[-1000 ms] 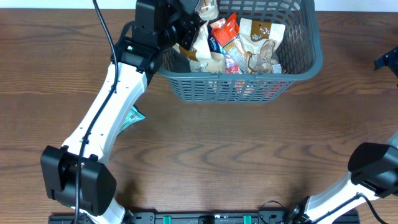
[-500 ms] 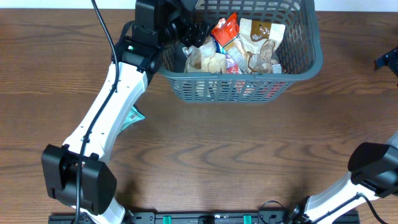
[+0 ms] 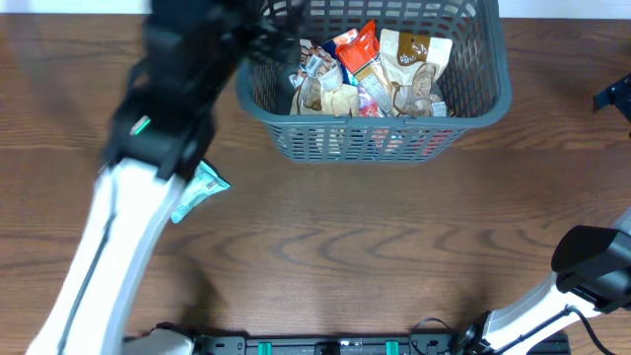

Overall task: Pack container
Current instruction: 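Release the wrapper and retract left gripper toward the light-blue pack, then move left gripper down over the light-blue wipes pack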

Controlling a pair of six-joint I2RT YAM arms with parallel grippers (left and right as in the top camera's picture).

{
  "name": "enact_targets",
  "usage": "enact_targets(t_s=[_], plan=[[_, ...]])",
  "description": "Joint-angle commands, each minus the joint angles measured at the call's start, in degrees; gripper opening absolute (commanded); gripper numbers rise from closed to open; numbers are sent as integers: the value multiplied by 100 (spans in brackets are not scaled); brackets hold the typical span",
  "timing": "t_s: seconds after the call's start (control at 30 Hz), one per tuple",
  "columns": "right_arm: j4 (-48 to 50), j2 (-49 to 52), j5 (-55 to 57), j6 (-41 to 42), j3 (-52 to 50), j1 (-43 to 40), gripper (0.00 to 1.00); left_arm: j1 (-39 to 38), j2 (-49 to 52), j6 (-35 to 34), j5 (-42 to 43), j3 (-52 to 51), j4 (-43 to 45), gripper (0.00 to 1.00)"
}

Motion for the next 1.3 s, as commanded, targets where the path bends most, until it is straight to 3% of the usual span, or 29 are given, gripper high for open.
enact_targets(t_s=[0.0,0.3,0.47,0.57,0.73,0.83,0.93,1.03,1.27], plan=[[-9,-26,-2,2,-11,-37,99,9,-804,197,-1150,44,-448,99],[-9,-26,-2,2,-11,-37,99,9,-2234,192,-1473,44,-3126,98],[-9,-26,-2,2,-11,-37,99,9,-2472,195,-1670,42,-4507,99],[-9,-26,-4,2,-11,-37,99,9,-2380,190,-2170,-44,-4887,99],[-9,-26,-4,2,-11,-37,99,22,-1847,190,-3014,-240,-5056,98],[-9,-26,-2,2,-11,-37,99,243,-1279,192,-3069,-264,-5252,99],[-9,-26,-4,2,-11,-37,99,678,-575,299,-2918,-264,-5458,99],[-9,-26,-4,2,-11,-37,99,1233,234,649,-2236,-264,-5770,99],[-9,-26,-4,2,-11,-37,99,2120,1558,796,-1867,-264,-6234,99]])
